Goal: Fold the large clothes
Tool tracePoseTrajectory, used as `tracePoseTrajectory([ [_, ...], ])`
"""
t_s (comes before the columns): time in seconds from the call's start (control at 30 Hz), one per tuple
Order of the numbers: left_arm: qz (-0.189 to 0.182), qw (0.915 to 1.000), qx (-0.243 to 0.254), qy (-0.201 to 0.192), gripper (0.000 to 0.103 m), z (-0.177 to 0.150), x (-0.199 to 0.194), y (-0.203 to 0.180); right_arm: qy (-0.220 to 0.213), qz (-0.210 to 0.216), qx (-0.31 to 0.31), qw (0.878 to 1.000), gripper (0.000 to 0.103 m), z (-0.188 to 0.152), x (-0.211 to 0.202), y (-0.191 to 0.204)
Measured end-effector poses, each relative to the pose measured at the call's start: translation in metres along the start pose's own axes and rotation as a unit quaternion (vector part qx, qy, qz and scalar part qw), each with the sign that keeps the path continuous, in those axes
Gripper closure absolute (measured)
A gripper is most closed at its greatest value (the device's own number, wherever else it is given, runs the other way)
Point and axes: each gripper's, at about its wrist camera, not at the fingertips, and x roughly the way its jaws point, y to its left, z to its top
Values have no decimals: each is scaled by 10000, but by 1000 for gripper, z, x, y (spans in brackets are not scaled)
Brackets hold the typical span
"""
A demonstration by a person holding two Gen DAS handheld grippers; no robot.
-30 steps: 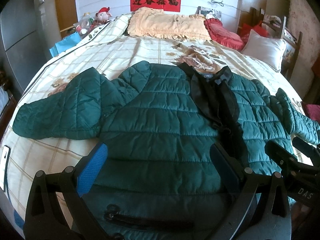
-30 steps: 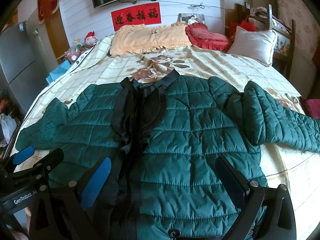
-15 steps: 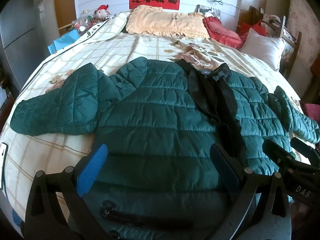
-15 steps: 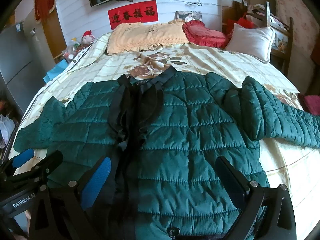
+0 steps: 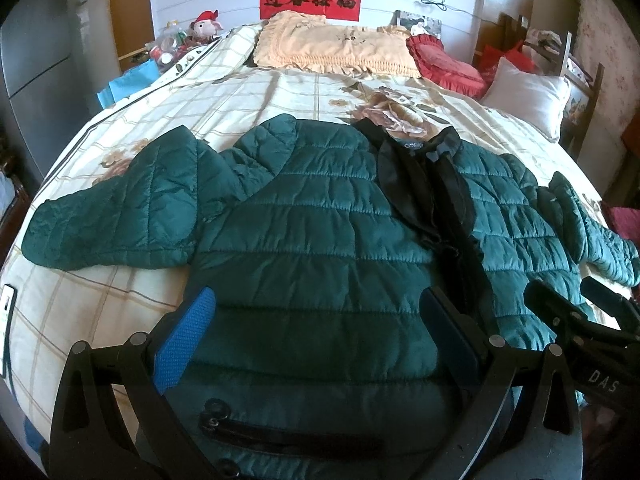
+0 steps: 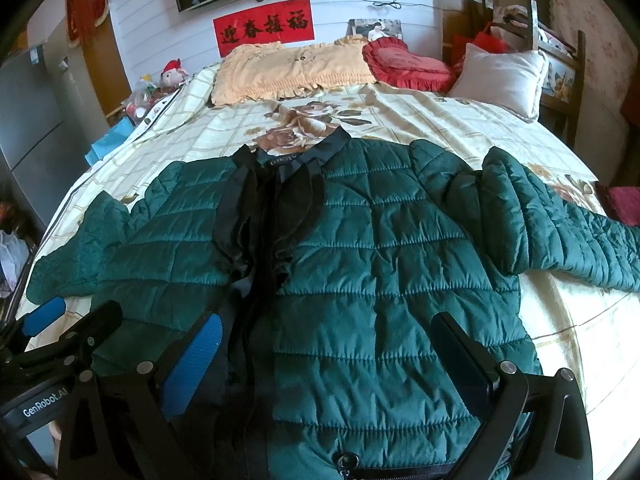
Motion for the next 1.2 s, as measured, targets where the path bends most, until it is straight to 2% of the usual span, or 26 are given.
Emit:
tracePoseTrajectory([
  [1.2,61,10000,-56,48,0,-1,0,15,141,-44,156,9998,0,-6,8,-4],
])
